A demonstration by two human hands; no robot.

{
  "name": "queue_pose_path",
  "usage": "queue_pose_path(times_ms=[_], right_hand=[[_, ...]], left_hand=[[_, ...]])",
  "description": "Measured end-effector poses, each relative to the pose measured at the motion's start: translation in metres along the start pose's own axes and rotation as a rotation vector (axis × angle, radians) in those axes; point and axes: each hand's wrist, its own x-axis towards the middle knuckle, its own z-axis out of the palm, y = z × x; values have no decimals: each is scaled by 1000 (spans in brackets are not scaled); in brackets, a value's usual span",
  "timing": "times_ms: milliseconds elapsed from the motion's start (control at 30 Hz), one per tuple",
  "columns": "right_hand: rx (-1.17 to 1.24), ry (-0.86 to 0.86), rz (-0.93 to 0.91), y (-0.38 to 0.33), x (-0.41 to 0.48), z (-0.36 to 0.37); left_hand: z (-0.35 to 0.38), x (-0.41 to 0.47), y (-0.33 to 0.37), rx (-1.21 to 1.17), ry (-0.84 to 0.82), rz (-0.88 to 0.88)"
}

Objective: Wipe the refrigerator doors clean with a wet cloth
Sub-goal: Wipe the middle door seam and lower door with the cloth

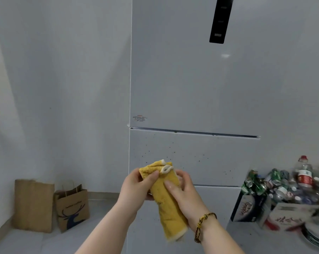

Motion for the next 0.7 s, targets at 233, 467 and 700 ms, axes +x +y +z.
queue_pose_path(times_ms=[233, 467, 700], right_hand=[[-783, 86, -381, -5, 77, 41], [-742, 62, -291, 11, 150, 64], [-560, 412, -266, 13, 168, 14]], left_hand=[[-30, 83, -2, -68, 123, -14], [-52, 155, -13, -14, 22, -63], [-58, 212, -18, 211, 277, 16]])
